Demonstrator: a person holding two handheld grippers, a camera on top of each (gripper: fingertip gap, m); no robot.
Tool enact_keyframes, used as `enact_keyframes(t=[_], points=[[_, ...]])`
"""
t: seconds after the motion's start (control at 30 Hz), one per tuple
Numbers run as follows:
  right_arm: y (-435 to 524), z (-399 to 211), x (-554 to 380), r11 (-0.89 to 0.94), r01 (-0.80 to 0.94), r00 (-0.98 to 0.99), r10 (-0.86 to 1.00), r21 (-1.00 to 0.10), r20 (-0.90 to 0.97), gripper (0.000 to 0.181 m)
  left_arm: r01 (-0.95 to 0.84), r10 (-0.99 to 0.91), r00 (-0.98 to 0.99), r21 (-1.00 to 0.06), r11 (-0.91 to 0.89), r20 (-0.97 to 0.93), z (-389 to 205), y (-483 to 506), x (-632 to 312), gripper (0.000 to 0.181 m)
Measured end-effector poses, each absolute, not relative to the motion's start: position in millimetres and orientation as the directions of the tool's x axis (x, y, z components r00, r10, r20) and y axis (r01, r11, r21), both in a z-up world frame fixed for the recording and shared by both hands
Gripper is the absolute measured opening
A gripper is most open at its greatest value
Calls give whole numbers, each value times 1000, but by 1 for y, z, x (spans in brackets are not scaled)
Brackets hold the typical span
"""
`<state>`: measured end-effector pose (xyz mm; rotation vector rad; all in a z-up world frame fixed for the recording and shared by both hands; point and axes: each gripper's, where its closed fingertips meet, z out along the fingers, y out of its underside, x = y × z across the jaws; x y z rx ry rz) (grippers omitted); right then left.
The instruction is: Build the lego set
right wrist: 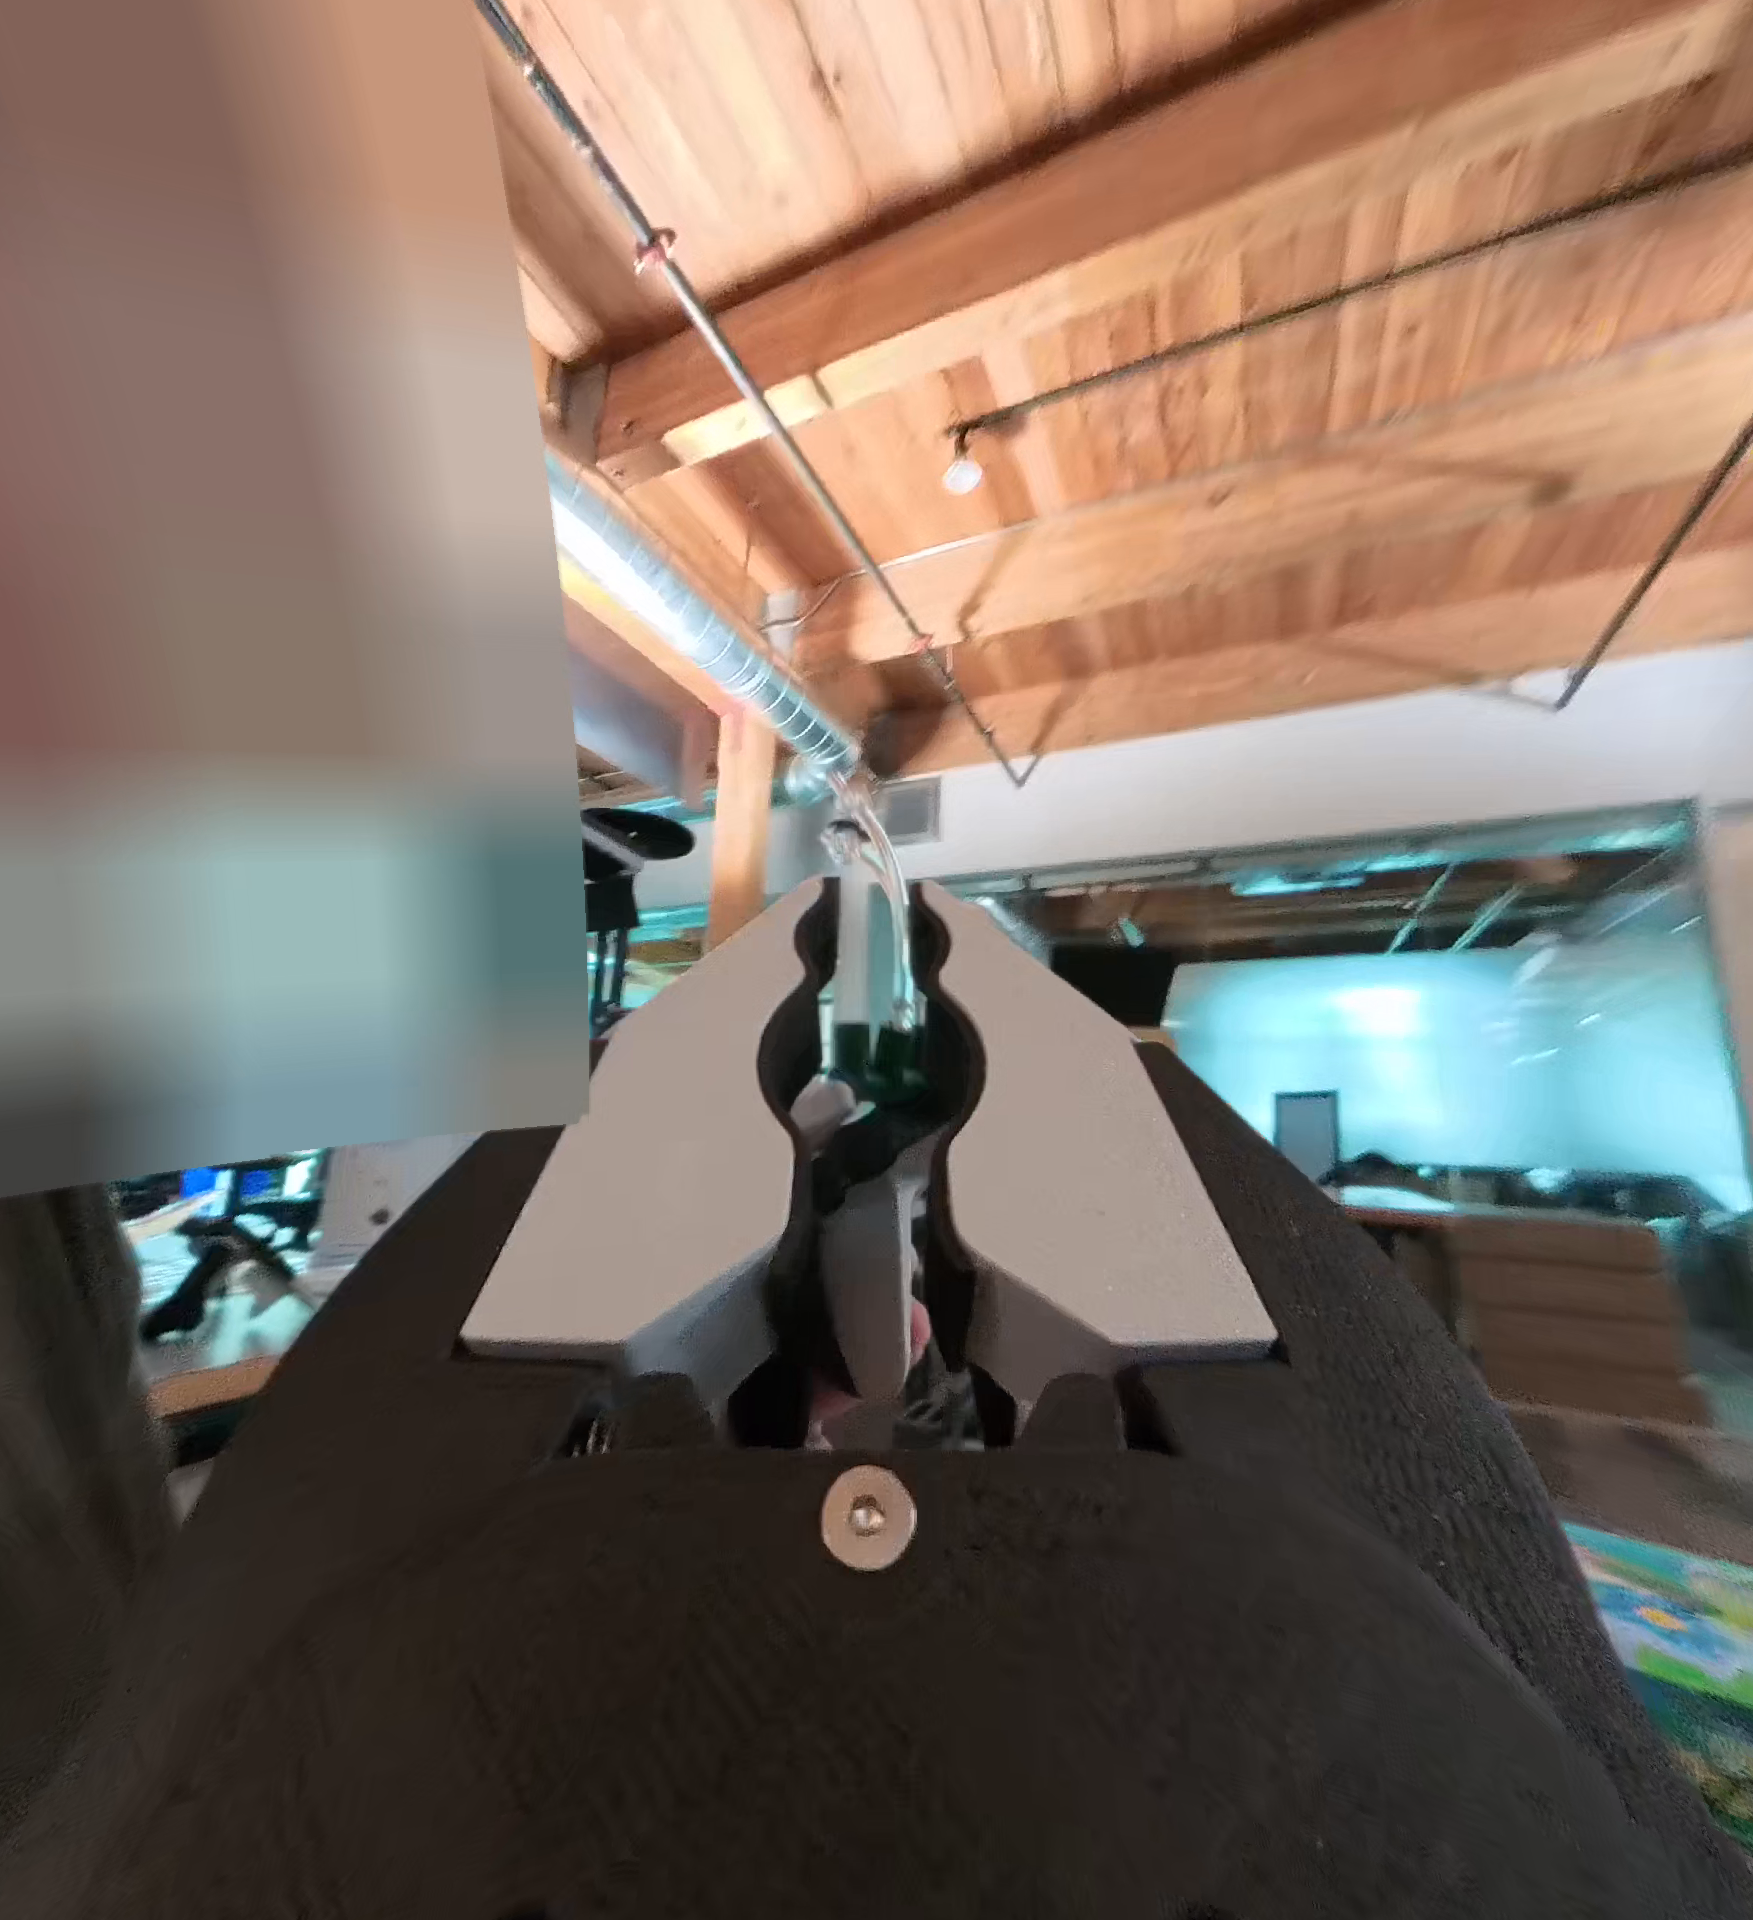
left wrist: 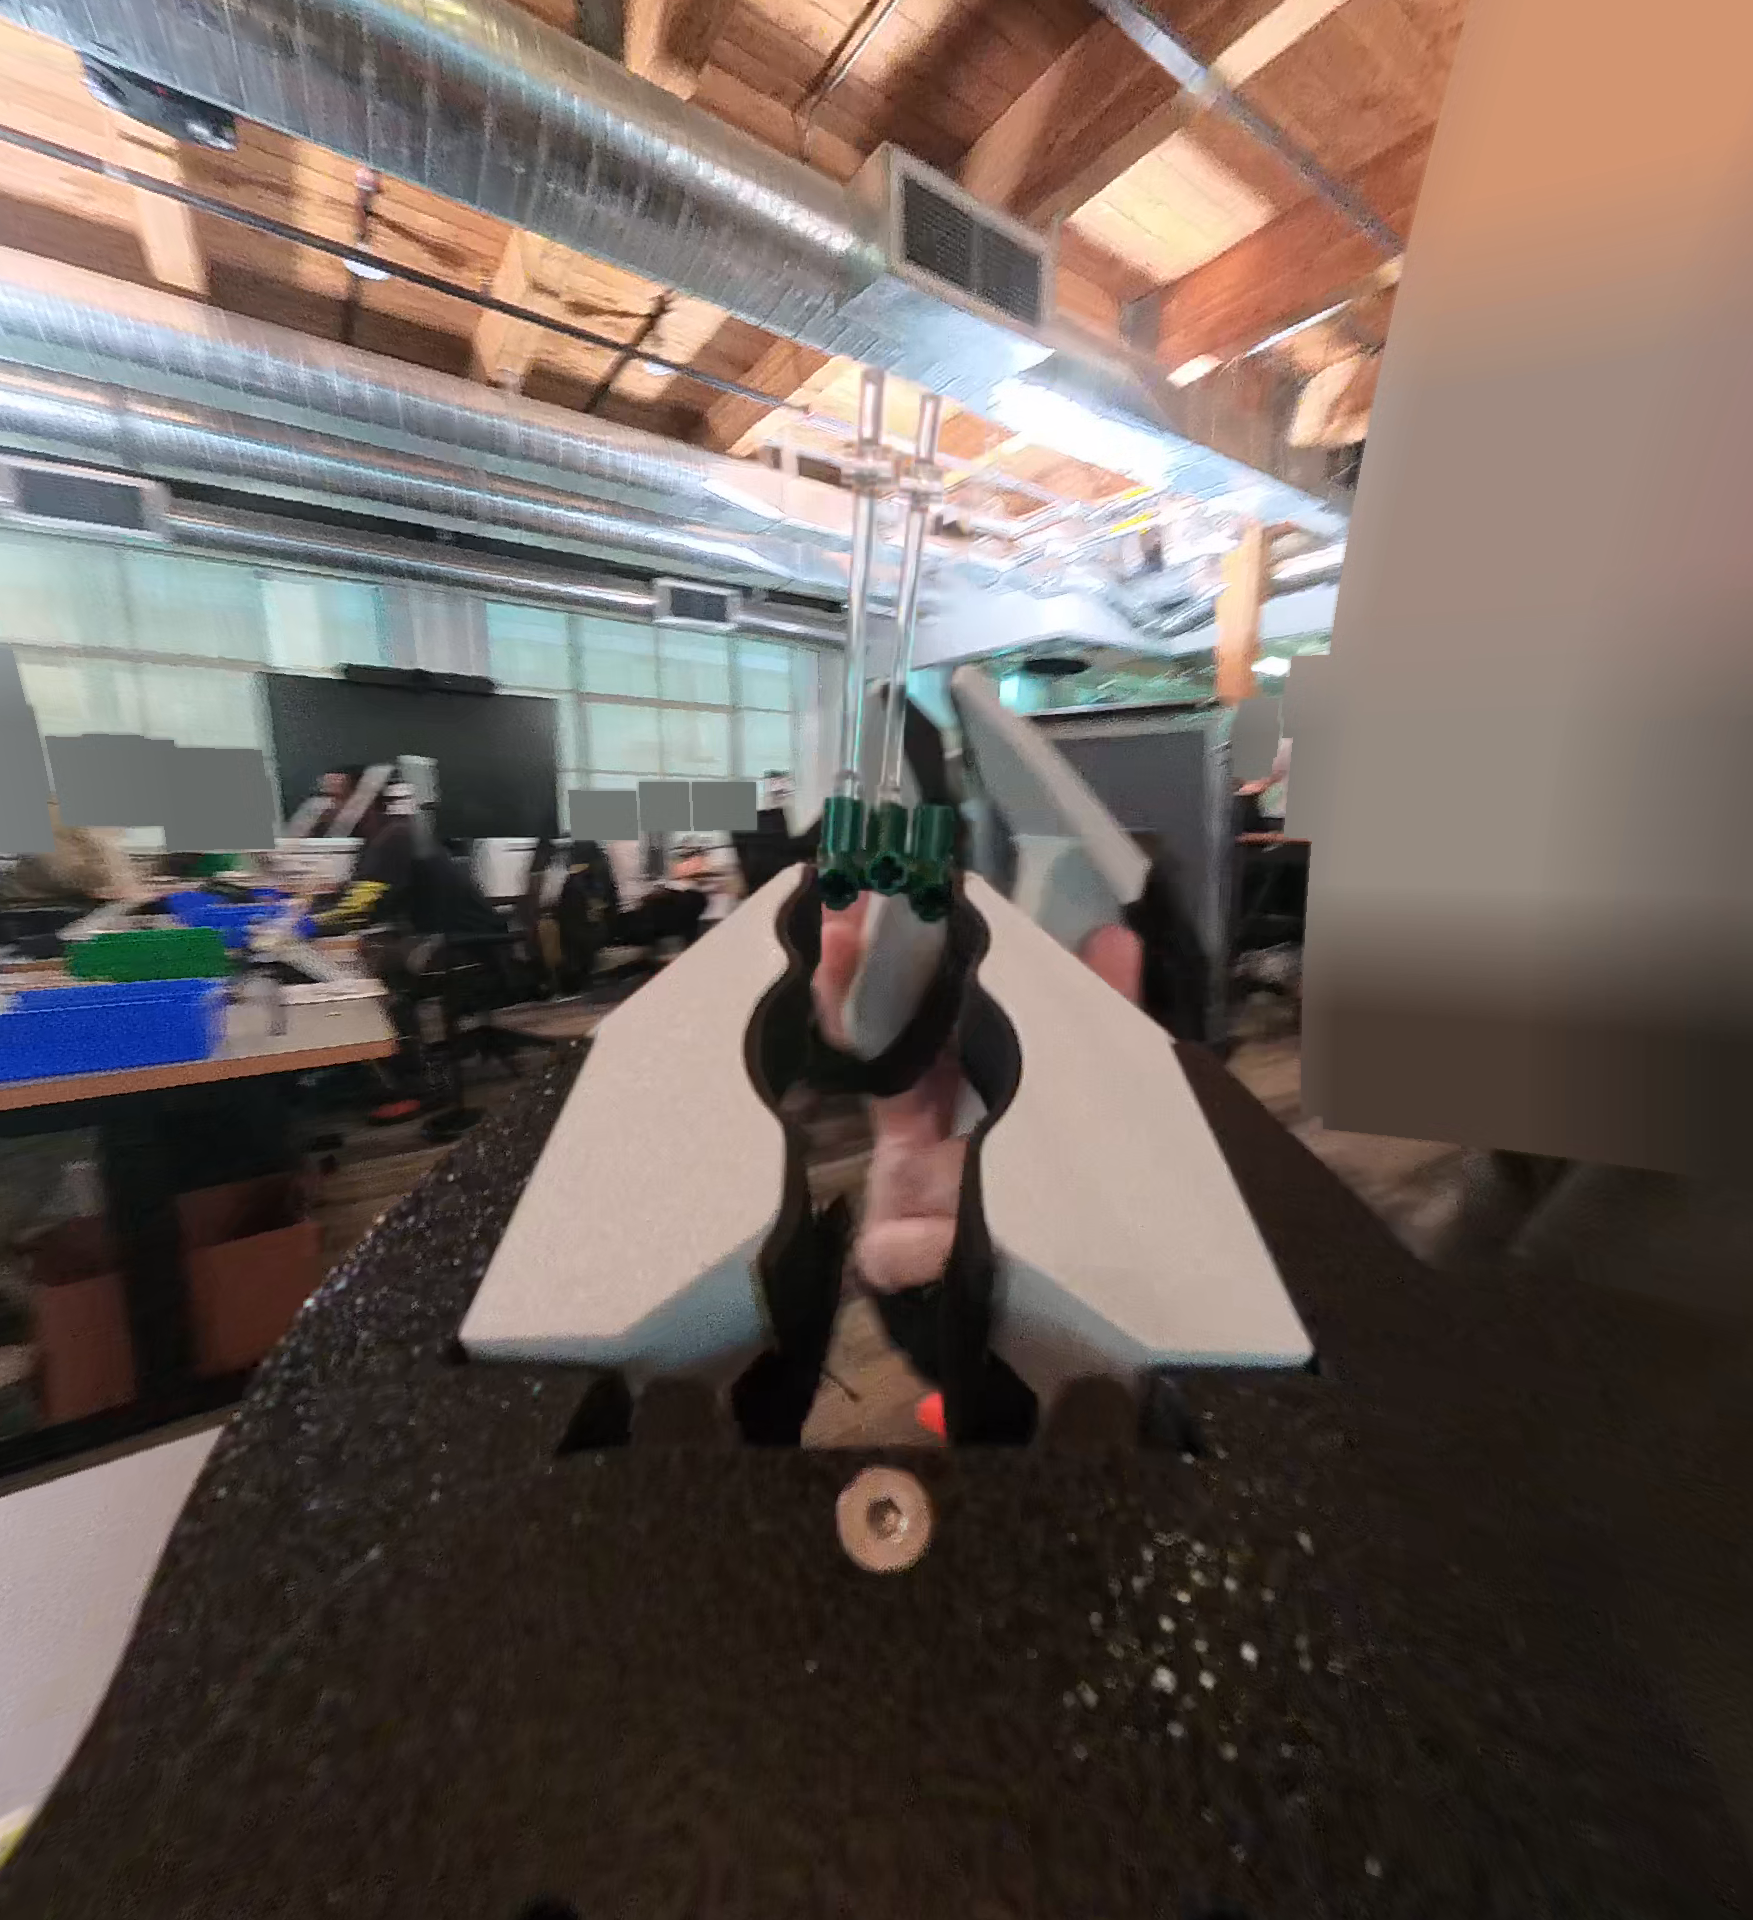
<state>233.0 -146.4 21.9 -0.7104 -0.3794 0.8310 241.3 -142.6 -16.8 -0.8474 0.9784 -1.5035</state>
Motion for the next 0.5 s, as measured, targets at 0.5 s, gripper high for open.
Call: enact_keyframes(t=[0.5], points=[[-100,-33,213,212,-365,626,776,-907,-71,18,119,-813,495,-904,411,-305,-43,-85,214,22]])
